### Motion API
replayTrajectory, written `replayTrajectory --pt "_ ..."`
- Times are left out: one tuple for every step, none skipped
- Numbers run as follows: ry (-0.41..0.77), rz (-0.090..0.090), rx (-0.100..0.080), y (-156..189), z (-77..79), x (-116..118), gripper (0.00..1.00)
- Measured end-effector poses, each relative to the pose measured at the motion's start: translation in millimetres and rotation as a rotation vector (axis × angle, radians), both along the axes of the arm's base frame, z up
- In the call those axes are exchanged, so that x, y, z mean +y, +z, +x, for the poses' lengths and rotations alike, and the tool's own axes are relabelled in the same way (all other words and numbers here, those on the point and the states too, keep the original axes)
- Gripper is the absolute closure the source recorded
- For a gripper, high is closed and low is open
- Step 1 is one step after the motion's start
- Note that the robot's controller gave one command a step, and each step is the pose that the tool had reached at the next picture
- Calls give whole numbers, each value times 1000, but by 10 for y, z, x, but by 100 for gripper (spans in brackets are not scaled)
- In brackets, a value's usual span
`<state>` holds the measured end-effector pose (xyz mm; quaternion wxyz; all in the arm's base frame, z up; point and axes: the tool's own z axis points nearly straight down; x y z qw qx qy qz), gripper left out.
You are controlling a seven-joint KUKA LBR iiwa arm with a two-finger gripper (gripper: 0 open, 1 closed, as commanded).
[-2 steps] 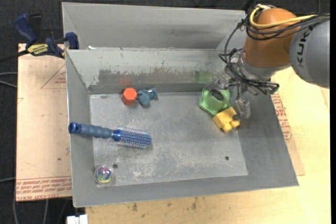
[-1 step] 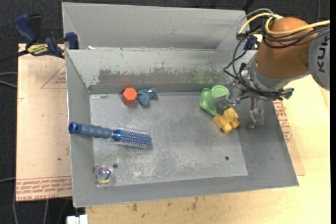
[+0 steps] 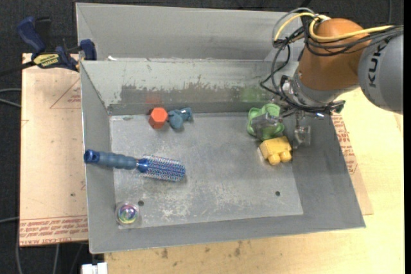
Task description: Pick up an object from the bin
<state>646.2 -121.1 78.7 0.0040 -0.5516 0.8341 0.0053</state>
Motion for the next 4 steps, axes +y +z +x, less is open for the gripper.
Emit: replayTrajectory --pt "352 2 -5 -53 122 49 0" --pt "352 -5 3 -73 102 -7 100" --pt "354 2 3 -57 109 34 0" --pt "748 -6 -7 58 -693 148 0"
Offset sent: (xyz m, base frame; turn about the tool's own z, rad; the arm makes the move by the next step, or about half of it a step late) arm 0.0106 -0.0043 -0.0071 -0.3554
